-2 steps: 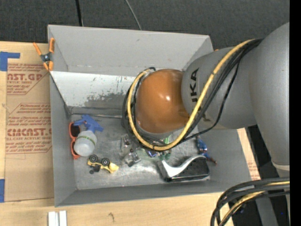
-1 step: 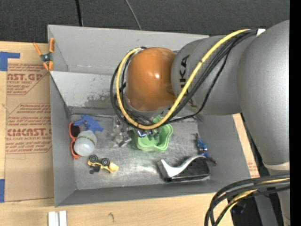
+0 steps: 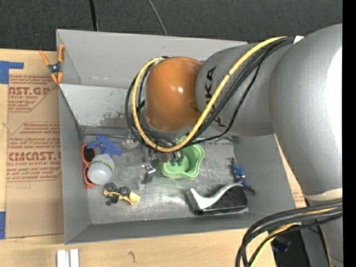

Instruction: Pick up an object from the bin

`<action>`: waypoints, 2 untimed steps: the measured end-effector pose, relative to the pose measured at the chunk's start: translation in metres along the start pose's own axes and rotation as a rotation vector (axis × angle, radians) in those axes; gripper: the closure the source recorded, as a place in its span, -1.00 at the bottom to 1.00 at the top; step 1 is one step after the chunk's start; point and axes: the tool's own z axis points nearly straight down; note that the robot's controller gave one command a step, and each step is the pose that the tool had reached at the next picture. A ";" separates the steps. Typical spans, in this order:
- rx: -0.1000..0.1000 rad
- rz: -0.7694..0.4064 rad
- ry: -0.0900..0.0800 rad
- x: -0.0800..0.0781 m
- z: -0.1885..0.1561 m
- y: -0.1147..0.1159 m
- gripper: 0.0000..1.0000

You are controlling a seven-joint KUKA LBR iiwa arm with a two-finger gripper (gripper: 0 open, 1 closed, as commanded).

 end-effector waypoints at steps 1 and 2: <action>0.000 0.009 0.000 0.012 -0.002 0.005 -1.00; 0.001 -0.288 -0.004 0.044 0.048 0.082 1.00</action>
Offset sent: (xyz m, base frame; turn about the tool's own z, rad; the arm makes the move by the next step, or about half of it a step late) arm -0.0673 0.0650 -0.0520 -0.2879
